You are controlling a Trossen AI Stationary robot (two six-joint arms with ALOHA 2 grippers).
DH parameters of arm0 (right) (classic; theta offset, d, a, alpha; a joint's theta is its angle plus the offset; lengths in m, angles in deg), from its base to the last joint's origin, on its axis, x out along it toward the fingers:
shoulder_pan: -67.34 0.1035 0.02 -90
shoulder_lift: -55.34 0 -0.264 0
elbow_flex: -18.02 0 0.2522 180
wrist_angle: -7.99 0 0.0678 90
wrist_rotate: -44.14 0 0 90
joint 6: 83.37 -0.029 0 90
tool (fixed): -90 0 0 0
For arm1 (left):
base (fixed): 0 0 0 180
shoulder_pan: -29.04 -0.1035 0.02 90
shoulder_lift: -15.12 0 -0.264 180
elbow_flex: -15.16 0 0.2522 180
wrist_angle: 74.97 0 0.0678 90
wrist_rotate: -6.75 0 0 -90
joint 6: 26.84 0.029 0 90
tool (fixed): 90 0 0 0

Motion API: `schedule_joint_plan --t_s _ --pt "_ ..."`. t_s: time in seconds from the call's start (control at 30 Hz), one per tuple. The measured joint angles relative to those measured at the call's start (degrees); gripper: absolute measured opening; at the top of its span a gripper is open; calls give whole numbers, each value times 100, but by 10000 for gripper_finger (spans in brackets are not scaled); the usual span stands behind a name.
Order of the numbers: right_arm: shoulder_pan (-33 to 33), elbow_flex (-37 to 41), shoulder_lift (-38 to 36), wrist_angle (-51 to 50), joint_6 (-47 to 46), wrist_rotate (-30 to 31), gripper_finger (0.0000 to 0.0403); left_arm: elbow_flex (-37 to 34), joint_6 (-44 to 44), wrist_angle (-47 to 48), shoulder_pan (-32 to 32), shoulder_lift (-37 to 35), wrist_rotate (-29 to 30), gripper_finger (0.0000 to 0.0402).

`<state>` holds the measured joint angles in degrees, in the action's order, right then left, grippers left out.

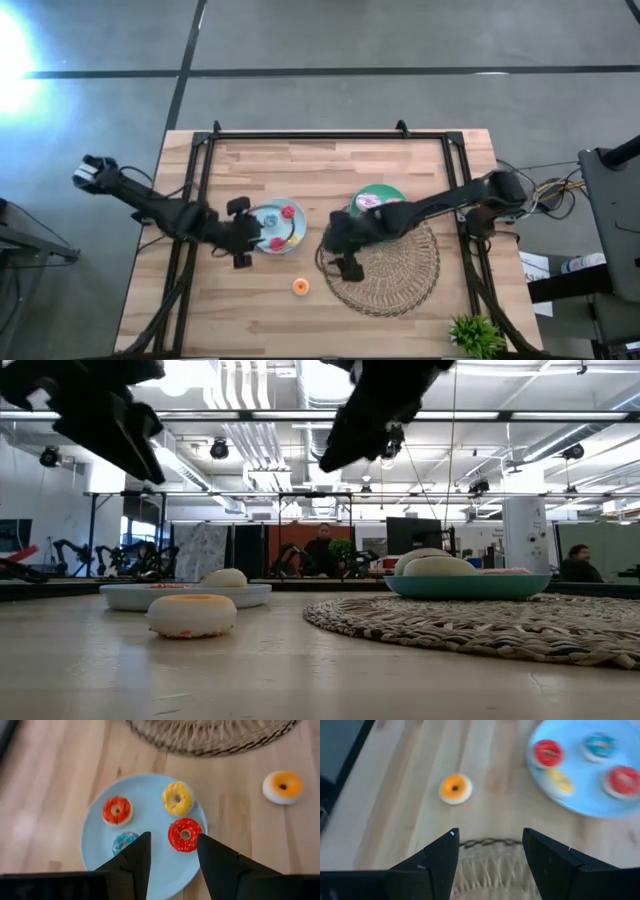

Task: Pick & Place donuts
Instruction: Put the white doughnut on the blue plate

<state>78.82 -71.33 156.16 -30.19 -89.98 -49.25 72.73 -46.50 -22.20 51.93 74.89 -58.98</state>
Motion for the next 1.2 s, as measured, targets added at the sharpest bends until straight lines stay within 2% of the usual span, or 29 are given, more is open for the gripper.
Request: schedule_joint_plan --t_s 0.07,0.17,0.27,0.43,0.53,0.7,0.97,1.2 --pt "125 0 288 293 345 -128 210 0 -150 -68 415 55 384 133" --pt "266 0 698 852 594 -535 210 6 -709 -87 828 185 545 133" --pt "362 -50 1077 1245 663 -849 210 8 -1568 -90 1053 269 589 133" --pt "539 -617 1777 1281 1152 -876 210 12 -2391 -87 1235 380 897 133" --pt "597 -1042 2171 1253 1307 -905 208 74 -2495 -96 1255 428 1127 133" --pt "583 -1509 2490 990 1286 -869 194 179 -2542 -95 1253 435 1174 133" --pt "589 -1445 2495 1097 1469 -860 165 201 -2525 -40 1253 430 1325 133" --pt "577 -1250 2516 1505 1483 -711 157 195 -2518 -35 1253 430 1445 133"
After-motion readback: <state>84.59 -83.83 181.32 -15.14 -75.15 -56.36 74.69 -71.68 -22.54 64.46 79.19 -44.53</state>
